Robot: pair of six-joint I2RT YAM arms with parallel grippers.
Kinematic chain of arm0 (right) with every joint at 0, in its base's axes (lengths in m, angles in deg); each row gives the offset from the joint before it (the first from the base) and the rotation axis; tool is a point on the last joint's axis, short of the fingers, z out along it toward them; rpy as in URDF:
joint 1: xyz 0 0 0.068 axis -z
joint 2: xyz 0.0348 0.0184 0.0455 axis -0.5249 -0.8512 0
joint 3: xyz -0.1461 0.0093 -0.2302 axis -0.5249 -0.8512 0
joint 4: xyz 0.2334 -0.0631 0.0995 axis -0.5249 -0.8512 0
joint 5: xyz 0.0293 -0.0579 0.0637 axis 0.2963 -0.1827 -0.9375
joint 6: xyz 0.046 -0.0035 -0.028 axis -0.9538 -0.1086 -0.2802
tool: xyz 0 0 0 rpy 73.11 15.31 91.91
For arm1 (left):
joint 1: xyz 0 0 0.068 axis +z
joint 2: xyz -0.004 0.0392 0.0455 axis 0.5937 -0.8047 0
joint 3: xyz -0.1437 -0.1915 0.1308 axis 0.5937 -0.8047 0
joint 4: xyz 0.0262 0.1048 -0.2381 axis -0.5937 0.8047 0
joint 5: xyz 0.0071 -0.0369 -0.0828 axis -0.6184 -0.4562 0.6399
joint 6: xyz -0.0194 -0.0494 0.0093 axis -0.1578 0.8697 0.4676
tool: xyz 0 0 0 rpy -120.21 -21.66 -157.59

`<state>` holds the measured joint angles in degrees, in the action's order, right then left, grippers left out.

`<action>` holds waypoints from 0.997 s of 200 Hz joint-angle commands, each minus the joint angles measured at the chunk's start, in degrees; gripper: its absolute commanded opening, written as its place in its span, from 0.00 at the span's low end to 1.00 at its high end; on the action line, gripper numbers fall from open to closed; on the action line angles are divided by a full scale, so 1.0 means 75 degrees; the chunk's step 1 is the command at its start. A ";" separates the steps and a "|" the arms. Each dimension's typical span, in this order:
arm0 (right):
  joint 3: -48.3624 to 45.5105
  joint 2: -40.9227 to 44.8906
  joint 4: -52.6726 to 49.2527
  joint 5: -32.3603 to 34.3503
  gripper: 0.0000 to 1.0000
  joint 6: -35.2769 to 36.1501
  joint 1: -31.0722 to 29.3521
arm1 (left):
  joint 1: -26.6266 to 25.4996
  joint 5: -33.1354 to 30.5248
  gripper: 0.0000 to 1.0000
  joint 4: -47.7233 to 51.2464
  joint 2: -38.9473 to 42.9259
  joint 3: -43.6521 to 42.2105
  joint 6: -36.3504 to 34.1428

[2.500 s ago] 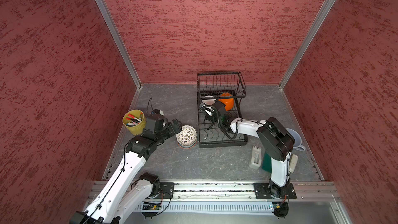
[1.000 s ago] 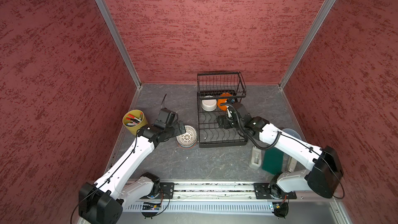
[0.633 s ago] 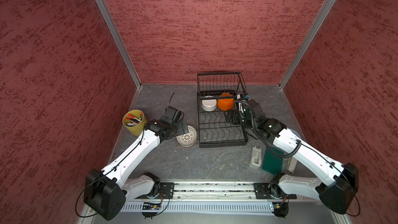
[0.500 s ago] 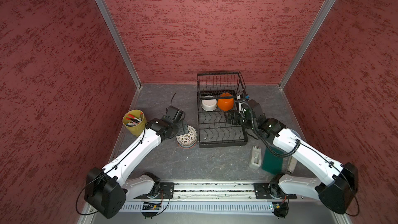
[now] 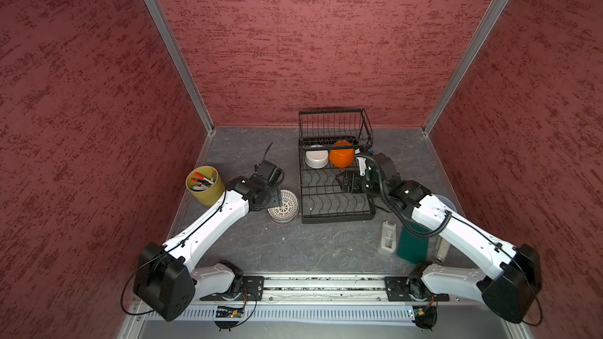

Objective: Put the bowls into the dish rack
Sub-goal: 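Lower the left gripper onto the patterned bowl stack and grip the top bowl's rim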

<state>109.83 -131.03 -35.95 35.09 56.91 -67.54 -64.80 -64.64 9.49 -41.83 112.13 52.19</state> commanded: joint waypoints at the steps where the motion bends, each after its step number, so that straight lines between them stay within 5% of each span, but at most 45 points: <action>1: -0.0071 -0.0086 0.0177 -0.0176 0.86 -0.0046 0.0038 | -0.0071 0.0004 0.70 -0.0136 -0.0147 0.0092 -0.0072; 199: -0.0446 -0.0370 0.0620 -0.0415 0.86 0.0096 0.0049 | -0.0817 0.0030 0.36 0.1199 -0.0564 0.0371 0.0999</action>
<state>107.19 -133.30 -33.02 32.47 57.15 -67.49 -70.53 -63.35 17.92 -46.03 113.73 58.75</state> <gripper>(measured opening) 0.857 0.377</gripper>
